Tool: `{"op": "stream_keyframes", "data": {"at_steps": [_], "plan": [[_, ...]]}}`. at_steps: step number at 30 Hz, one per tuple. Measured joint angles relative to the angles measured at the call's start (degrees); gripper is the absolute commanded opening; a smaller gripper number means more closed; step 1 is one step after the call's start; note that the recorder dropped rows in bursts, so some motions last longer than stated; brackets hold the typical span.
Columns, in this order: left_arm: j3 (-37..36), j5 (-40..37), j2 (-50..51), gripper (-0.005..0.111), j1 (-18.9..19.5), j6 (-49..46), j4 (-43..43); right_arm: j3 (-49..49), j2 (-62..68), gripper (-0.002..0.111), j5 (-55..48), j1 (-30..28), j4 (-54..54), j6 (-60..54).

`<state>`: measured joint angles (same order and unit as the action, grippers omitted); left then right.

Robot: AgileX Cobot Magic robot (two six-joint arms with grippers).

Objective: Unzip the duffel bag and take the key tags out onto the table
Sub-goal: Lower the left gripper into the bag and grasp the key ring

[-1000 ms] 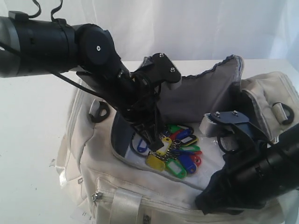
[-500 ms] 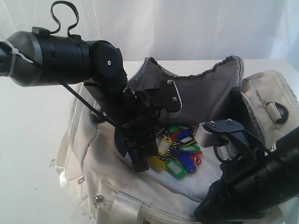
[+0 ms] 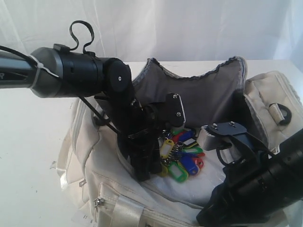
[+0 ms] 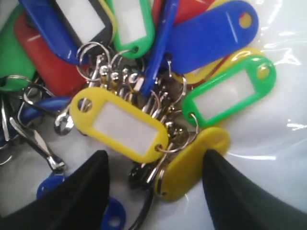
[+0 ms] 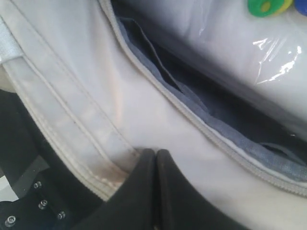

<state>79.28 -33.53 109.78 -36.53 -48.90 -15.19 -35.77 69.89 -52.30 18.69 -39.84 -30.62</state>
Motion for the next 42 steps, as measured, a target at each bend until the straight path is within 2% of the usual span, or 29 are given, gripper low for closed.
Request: {"op": "stream_keyframes", "data": {"at_steps": [10,17,28,30,33,42], "plan": [[0.69,-1.77,1.04,0.062,0.0,-0.08,0.47,-0.12,-1.33,0.0,-0.14,0.0,2.03,0.19],[0.69,-3.39,-0.02,0.087,0.0,-0.22,2.46,-0.94,-8.9,0.0,2.8,0.0,14.63,9.9],[0.69,-5.39,0.41,0.086,0.0,-0.22,4.27,-1.07,-20.39,0.0,8.51,0.0,26.87,21.18],[0.69,-5.28,0.88,0.081,0.0,-0.22,4.15,-1.07,-20.71,0.0,8.72,0.0,28.15,22.56],[1.16,-6.02,1.59,0.065,0.0,-0.22,3.81,-1.07,-20.84,0.0,8.88,0.0,28.61,23.3],[1.69,-7.23,2.35,0.006,0.0,-0.46,2.89,-1.07,-20.84,0.0,9.22,0.0,28.83,23.86]]}}
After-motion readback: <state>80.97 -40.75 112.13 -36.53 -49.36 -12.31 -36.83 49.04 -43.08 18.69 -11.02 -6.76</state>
